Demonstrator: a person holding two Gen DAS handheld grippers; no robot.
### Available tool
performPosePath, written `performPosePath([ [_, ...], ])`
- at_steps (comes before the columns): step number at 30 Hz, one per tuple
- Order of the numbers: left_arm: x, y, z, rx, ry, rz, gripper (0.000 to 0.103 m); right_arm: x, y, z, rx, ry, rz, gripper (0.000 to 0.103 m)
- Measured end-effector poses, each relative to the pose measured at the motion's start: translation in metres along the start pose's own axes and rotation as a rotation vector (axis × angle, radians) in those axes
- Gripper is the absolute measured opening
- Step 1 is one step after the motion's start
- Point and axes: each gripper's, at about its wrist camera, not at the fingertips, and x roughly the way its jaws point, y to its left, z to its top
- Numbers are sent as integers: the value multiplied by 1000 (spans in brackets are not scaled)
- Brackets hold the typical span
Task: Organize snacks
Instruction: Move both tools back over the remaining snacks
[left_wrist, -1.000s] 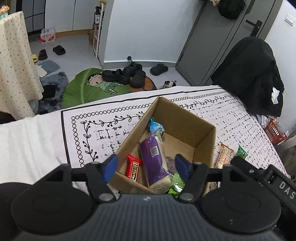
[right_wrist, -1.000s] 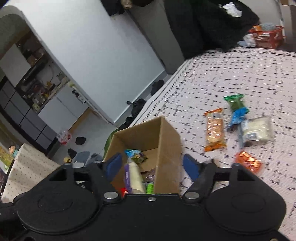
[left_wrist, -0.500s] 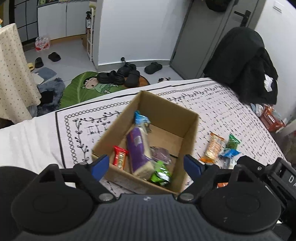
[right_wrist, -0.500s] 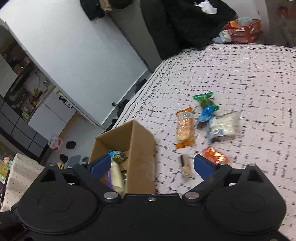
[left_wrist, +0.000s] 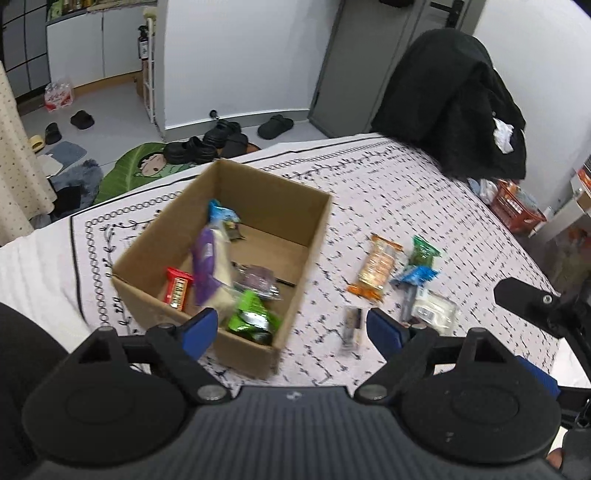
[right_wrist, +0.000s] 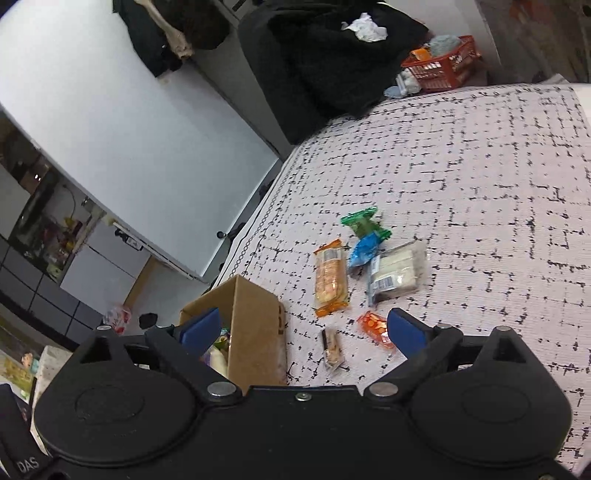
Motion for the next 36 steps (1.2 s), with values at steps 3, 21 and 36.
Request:
performPosePath([
  [3, 2, -12, -4, 9, 5, -12, 87, 1, -10, 2, 29, 2, -19, 97],
  [21, 31, -53, -19, 22, 3, -94, 83, 4, -56, 31, 4, 16, -93, 96],
  [36, 84, -51, -24, -33, 85, -96, 42, 64, -48, 20, -44, 187, -75, 61],
])
